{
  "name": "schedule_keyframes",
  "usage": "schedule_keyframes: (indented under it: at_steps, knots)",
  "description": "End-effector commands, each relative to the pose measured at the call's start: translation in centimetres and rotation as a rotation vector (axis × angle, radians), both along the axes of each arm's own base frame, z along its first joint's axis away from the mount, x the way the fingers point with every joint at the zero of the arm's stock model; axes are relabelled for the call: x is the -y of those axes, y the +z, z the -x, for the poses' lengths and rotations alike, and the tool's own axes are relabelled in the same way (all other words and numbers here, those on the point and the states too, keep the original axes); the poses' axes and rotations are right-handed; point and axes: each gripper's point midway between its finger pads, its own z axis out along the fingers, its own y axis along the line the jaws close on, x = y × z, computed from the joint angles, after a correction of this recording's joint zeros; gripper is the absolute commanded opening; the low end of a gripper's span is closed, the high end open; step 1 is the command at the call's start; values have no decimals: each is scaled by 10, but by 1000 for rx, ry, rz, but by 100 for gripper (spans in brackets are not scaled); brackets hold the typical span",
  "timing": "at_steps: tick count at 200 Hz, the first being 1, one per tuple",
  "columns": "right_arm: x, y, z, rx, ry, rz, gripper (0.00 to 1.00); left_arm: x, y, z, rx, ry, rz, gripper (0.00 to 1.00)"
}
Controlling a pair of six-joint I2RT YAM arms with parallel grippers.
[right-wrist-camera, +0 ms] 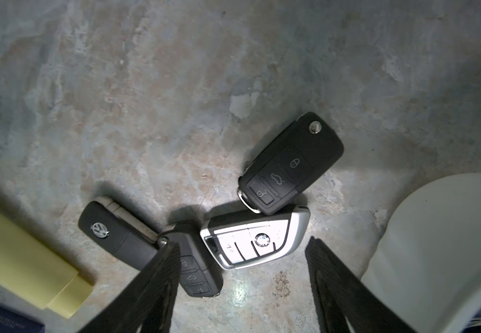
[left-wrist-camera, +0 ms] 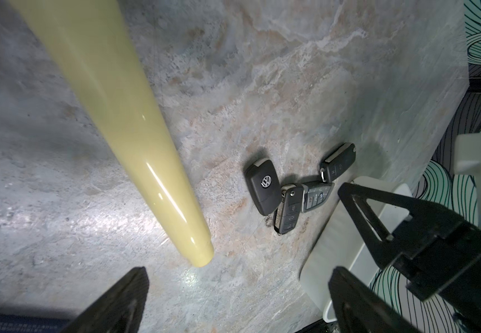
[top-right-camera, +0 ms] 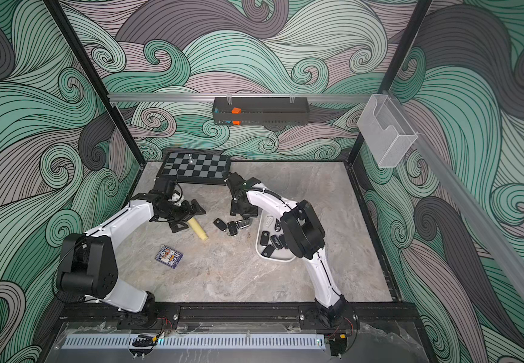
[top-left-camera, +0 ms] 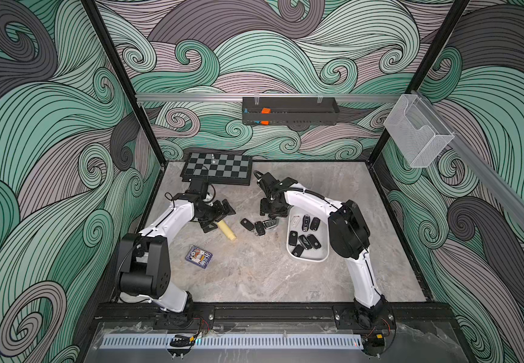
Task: Place the car key into the storage box
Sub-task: Pick up the car key from the center of the board.
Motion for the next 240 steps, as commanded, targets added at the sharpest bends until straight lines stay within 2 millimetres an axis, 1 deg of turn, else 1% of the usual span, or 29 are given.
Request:
schedule_keyframes:
  at_steps: [1, 44, 74, 97, 127, 167, 206, 240]
  knots:
    - [13, 8, -3, 22, -63, 69, 69, 1, 15, -4, 47, -14, 20, 99]
    - [11, -5, -11, 14, -69, 100, 68, -3, 9, -2, 43, 5, 17, 99]
    - [10, -12, -14, -2, -75, 113, 69, -3, 12, -4, 47, 13, 16, 98]
    - [8, -16, -14, -18, -75, 113, 68, -6, 13, -6, 57, 21, 5, 98]
    - [11, -19, -10, -42, -79, 134, 68, -7, 12, -8, 54, 26, 5, 99]
    - [11, -36, -11, -70, -80, 150, 68, -8, 8, -8, 41, 30, -1, 98]
    - [9, -43, -19, -70, -89, 143, 66, -9, 7, -8, 36, 34, -3, 98]
    - [8, -47, -27, -64, -94, 137, 60, -11, 6, -9, 32, 39, -5, 98]
